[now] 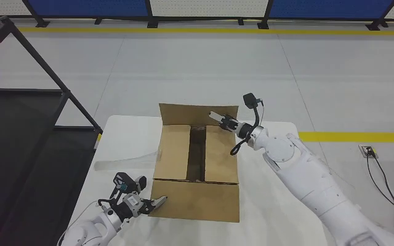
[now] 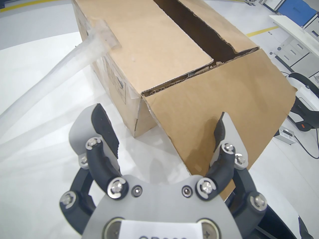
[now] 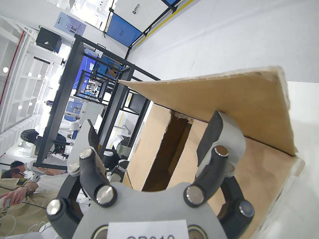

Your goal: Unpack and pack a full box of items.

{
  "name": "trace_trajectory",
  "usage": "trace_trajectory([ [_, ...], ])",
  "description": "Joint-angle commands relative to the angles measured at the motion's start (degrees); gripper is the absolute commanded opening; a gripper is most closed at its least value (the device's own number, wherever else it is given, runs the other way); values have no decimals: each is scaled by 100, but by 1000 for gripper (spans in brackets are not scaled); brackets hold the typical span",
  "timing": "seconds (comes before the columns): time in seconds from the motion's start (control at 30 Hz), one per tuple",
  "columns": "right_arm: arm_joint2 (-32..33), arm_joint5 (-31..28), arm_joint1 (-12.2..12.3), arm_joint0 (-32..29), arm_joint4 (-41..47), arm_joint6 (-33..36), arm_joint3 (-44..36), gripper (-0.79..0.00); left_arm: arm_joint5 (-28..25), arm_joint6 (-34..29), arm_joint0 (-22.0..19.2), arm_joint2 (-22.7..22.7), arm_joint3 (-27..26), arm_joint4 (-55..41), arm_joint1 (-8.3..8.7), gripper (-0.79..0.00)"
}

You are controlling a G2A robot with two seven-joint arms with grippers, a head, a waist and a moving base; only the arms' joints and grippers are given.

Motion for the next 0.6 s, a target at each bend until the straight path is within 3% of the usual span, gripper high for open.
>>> trace_trajectory([
  [0.0,-56,6,-110,109,72,-16,294,0,0,0,0,0,0,0,0,0],
  [0.57,-364,-193,-920,706,136,-409,2030,0,94,17,27,34,-19,44,-2,0],
])
